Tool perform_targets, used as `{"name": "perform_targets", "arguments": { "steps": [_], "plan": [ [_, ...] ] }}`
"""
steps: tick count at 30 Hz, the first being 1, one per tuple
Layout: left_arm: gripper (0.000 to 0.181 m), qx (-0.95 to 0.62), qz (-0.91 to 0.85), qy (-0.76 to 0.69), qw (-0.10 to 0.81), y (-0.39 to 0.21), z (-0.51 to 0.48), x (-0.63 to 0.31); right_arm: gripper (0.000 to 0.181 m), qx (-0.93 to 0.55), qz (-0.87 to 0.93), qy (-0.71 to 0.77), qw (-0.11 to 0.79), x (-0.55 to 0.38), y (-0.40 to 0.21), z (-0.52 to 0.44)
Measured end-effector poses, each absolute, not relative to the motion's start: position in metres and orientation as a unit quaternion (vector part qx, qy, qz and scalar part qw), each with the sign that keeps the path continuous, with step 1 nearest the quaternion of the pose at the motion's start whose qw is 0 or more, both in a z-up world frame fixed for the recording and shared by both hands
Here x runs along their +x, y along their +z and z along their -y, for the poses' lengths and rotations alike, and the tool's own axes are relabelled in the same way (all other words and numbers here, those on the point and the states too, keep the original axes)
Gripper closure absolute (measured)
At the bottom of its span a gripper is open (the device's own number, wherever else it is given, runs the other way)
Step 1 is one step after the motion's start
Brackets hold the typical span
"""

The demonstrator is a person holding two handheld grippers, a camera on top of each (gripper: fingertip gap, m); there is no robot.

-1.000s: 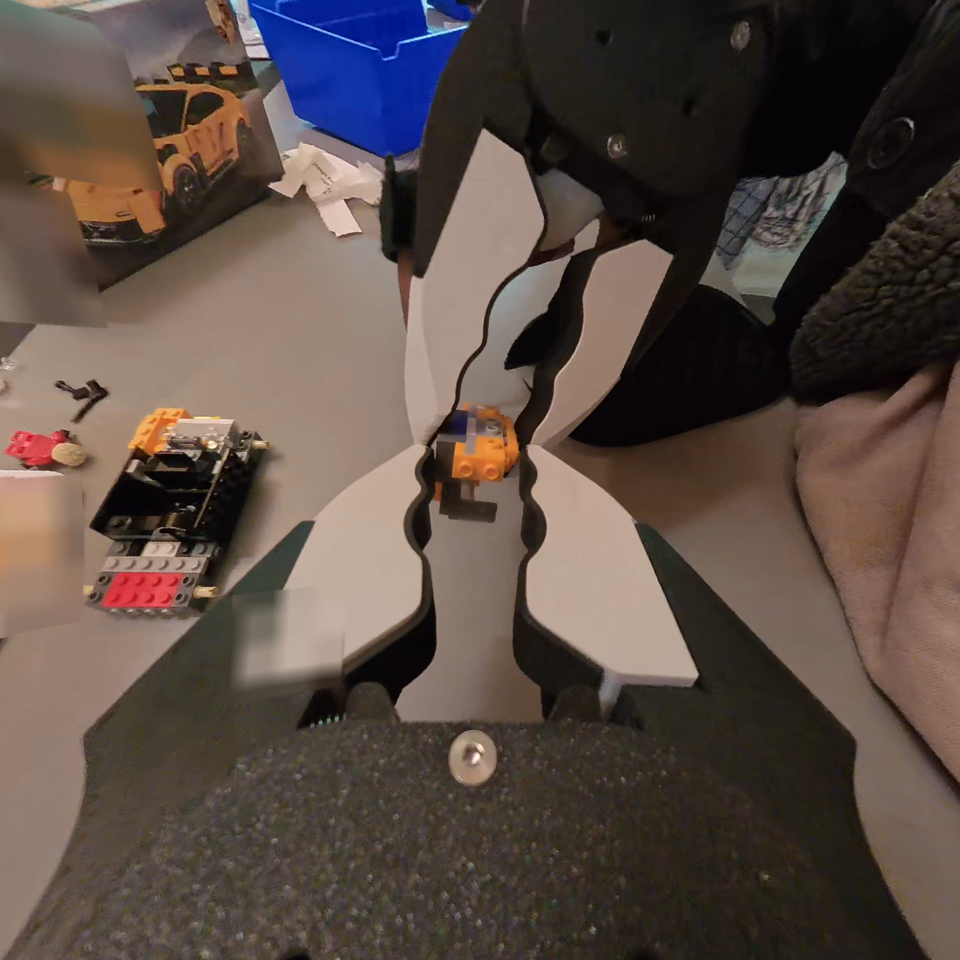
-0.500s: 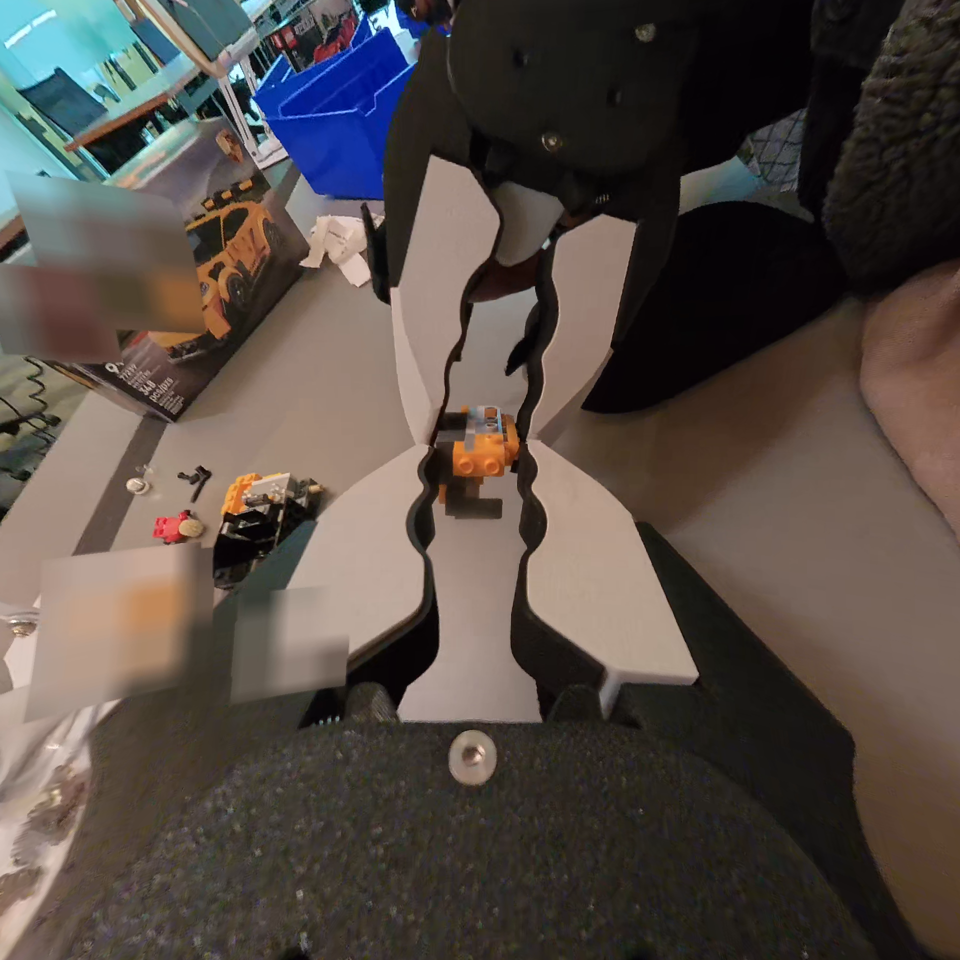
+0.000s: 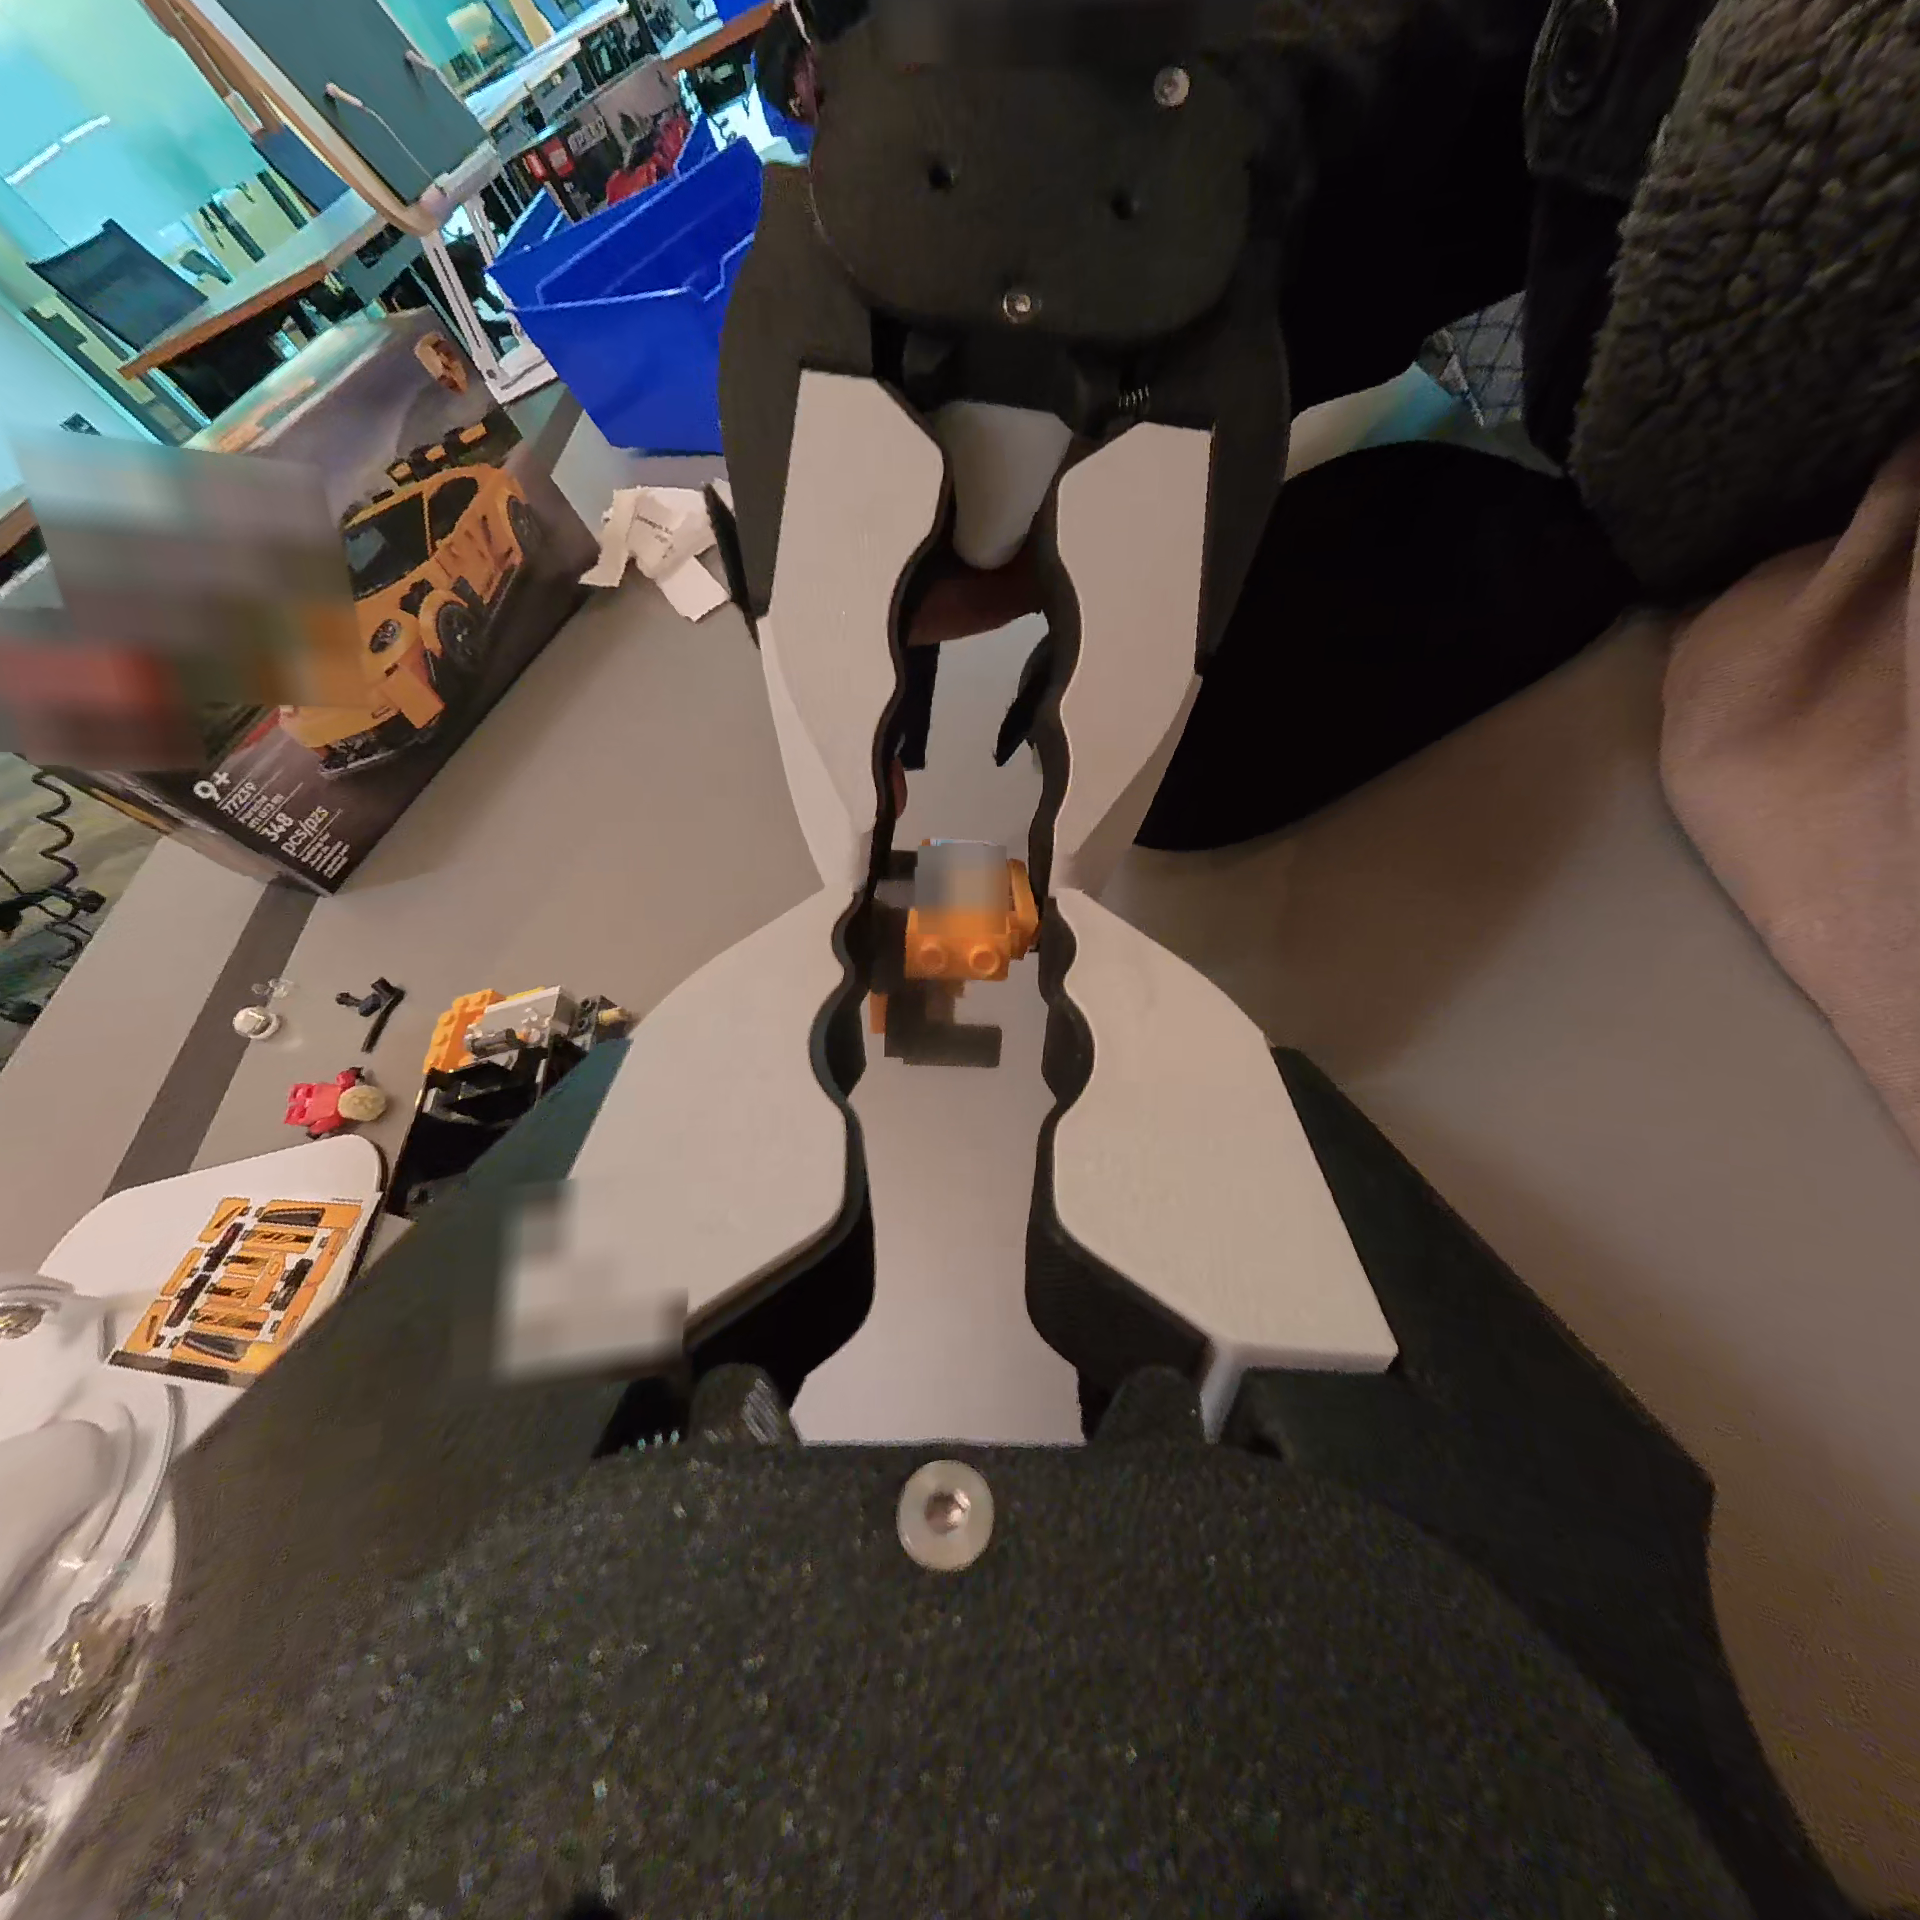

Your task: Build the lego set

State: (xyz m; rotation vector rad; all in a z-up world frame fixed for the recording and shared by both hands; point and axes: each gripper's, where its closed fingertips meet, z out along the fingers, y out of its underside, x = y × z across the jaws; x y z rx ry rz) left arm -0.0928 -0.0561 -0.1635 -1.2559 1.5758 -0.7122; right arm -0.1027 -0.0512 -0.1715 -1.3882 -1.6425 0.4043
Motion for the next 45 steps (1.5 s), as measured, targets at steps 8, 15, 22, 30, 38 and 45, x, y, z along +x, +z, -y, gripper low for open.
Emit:
{"name": "perform_targets", "arguments": {
  "steps": [8,15,22,30,38,45],
  "plan": [
    [0.151,-0.514,-0.656,-0.301,0.464,-0.170,0.061,-0.093,0.152,-0.568,0.663,0.169,0.458,-0.103,-0.178,0.056],
    [0.151,-0.513,-0.660,-0.328,0.440,-0.176,0.068,-0.093,0.152,-0.593,0.621,0.253,0.445,-0.103,-0.185,0.064],
    [0.150,-0.526,-0.599,-0.391,0.461,-0.157,0.061,-0.092,0.151,-0.587,0.576,0.283,0.493,-0.104,-0.169,0.057],
    [0.151,-0.521,-0.596,-0.390,0.471,-0.154,0.064,-0.089,0.150,-0.549,0.581,0.271,0.536,-0.104,-0.164,0.059],
    [0.151,-0.511,-0.605,-0.396,0.465,-0.154,0.067,-0.089,0.151,-0.546,0.570,0.323,0.522,-0.100,-0.161,0.064],
    [0.150,-0.520,-0.587,-0.406,0.470,-0.154,0.064,-0.088,0.152,-0.555,0.571,0.296,0.527,-0.099,-0.164,0.058]
  ]
}}
